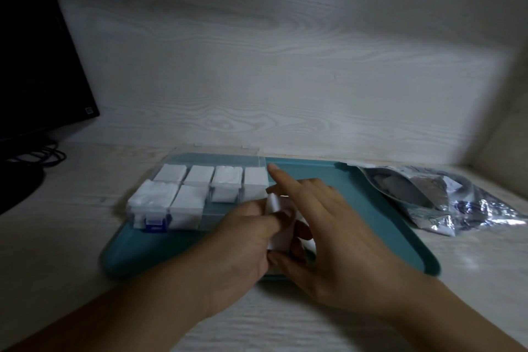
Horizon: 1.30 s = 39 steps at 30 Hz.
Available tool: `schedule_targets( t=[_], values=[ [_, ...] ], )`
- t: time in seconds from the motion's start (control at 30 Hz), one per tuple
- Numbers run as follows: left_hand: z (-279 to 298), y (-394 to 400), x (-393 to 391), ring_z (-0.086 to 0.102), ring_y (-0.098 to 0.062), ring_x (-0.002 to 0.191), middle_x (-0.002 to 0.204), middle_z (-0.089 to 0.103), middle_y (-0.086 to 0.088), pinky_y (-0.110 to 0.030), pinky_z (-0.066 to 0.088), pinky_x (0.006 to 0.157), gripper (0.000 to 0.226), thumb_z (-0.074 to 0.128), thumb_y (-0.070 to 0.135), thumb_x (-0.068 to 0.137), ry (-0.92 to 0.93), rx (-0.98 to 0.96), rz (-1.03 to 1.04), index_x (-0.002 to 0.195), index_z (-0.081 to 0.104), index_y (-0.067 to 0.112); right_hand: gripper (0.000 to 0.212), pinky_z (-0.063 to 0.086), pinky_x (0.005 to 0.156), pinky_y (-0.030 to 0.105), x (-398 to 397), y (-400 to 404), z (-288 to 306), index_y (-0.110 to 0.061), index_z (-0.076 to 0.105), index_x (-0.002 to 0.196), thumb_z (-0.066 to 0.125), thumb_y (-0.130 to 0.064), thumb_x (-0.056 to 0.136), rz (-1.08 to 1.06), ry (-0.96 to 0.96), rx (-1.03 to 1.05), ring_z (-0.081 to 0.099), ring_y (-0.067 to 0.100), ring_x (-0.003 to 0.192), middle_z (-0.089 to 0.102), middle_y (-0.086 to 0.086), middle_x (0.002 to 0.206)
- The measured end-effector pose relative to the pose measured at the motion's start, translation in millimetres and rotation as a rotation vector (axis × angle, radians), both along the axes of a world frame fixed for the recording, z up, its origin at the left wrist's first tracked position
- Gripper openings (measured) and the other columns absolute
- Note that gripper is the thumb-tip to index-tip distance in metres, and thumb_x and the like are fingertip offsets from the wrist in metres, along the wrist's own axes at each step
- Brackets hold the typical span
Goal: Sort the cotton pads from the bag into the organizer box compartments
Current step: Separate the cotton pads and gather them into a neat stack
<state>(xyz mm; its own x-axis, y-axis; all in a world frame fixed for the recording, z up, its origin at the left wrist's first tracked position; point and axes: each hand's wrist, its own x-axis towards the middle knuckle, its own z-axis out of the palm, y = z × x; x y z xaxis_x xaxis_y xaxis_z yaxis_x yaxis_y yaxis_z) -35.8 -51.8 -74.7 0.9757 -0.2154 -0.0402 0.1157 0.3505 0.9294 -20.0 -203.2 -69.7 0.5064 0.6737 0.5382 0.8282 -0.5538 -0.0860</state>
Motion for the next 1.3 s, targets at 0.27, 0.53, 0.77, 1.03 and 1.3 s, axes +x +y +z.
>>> schedule_targets(
  t=[0.27,0.53,0.77,1.03,1.3],
  values=[
    [0,2,-1,0.060,-0.025,0.077,0.082,0.066,-0.014,-0.032,0.048,0.059,0.019,0.052,0.013,0.099,0.006,0.083,0.031,0.095,0.071,0.007,0.089,0.039,0.095,0.022,-3,3,-2,-0.015,0.020,0.154,0.069,-0.031,0.082,0.062,0.058,0.066,0.045,0.006,0.108,0.049,-0.006,0.124],
    [1,4,-3,0.067,-0.017,0.086,0.090,0.071,-0.006,-0.027,0.052,0.061,0.034,0.050,0.015,0.101,0.005,0.178,0.007,0.087,0.077,0.028,0.065,0.035,0.109,0.022,-5,3,-4,-0.020,0.043,0.144,0.063,-0.036,0.085,0.052,0.237,0.219,0.032,0.005,0.140,0.030,-0.012,0.151],
    [1,4,-3,0.069,-0.014,0.076,0.076,0.072,0.002,-0.036,0.057,0.071,0.031,0.051,0.021,0.100,-0.014,0.271,0.044,0.085,0.076,0.031,0.058,0.036,0.108,0.025,-2,1,-3,-0.023,0.048,0.140,0.056,-0.033,0.083,0.035,0.258,0.229,0.034,0.008,0.139,0.034,-0.013,0.147],
    [-4,7,0,0.070,-0.026,0.091,0.088,0.075,-0.003,-0.055,0.054,0.092,0.021,0.054,0.026,0.099,-0.010,0.295,0.061,0.094,0.075,0.027,0.054,0.032,0.107,0.017,3,-3,-1,-0.024,0.053,0.137,0.054,-0.024,0.084,0.011,0.243,0.208,0.036,0.009,0.136,0.041,-0.013,0.141],
    [-4,7,4,0.053,-0.016,0.058,0.072,0.062,-0.011,-0.029,0.039,0.053,0.015,0.054,0.017,0.099,-0.009,0.392,0.112,0.106,0.064,0.010,0.011,0.044,0.087,0.012,8,4,-2,-0.025,0.073,0.097,0.065,-0.024,0.091,-0.024,0.423,0.519,0.061,0.003,0.107,0.064,-0.017,0.107]
  ],
)
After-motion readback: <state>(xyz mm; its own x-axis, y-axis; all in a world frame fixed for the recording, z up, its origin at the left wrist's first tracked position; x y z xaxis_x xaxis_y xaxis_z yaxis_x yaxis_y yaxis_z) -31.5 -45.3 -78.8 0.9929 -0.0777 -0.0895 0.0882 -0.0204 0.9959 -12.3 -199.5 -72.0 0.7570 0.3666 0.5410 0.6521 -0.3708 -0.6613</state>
